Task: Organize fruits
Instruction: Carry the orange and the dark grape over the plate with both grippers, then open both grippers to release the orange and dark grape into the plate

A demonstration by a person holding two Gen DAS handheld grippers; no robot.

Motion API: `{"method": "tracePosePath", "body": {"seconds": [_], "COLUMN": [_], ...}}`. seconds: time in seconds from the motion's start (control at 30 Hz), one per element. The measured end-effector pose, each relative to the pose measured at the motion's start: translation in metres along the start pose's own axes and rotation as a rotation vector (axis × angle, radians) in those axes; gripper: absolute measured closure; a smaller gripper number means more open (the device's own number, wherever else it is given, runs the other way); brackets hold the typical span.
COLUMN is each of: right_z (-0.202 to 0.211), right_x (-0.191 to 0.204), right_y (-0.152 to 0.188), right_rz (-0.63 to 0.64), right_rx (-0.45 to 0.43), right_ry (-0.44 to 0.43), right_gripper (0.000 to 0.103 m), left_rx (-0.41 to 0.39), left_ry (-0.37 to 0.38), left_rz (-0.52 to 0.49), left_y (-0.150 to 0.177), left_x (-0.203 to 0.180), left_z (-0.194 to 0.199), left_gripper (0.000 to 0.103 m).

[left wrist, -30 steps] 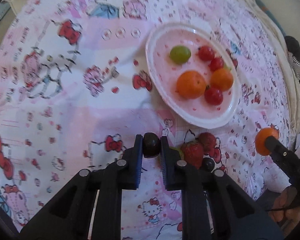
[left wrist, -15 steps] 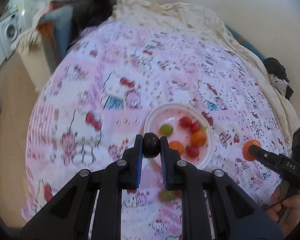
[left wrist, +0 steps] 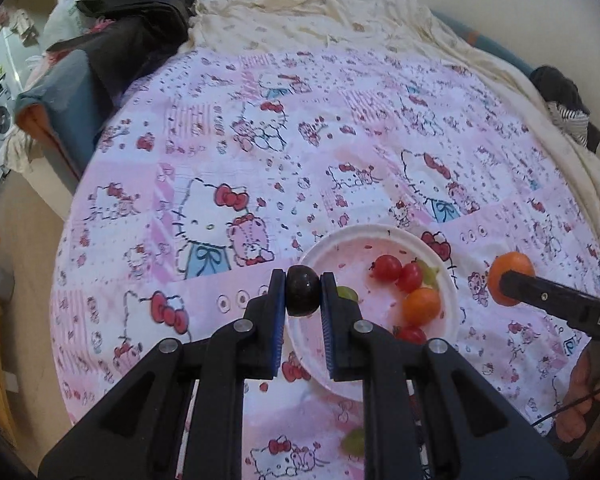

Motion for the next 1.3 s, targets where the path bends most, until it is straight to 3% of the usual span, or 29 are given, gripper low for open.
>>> {"method": "tracePosePath", "body": {"seconds": [0.47, 0.67, 1.23, 1.3], "right_z": [-0.057, -0.068, -0.082, -0.081], "right_x": [-0.011, -0.010, -0.013, -0.014], "right_y": [-0.005, 0.001, 0.013, 0.014], "right_rz": [-0.006, -0.037, -0.070, -0.072], "right_rx": [0.080, 0.110, 0.155, 0.154], "right_ry": [-0.023, -0.062, -0.065, -0.066], "right_gripper": [0.058, 0.058, 0.056, 0.056], "left_rx": [0.109, 0.121, 0.166, 0.181], "left_ry": [0.014, 0.043, 0.068, 0.075], "left_rz": [0.025, 0.007, -0.018, -0.016], "left_y": [0.026, 0.034, 0.050, 0.053], "left_x": [0.002, -0.002, -0.010, -0.011], "left_z": [-0.060, -0.069, -0.082, -0.083], "left_gripper": [0.090, 0.089, 0.088, 0.082]}}
Point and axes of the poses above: each gripper's, at about its wrist camera, not at the fingertips, and z roughly against the way its jaws point, x to its left, y to its underside, the point moved 10 cm from there along -z, roughly the way its jaws point, and after that the axes turned 12 degrees about z, right-handed, at the moved point
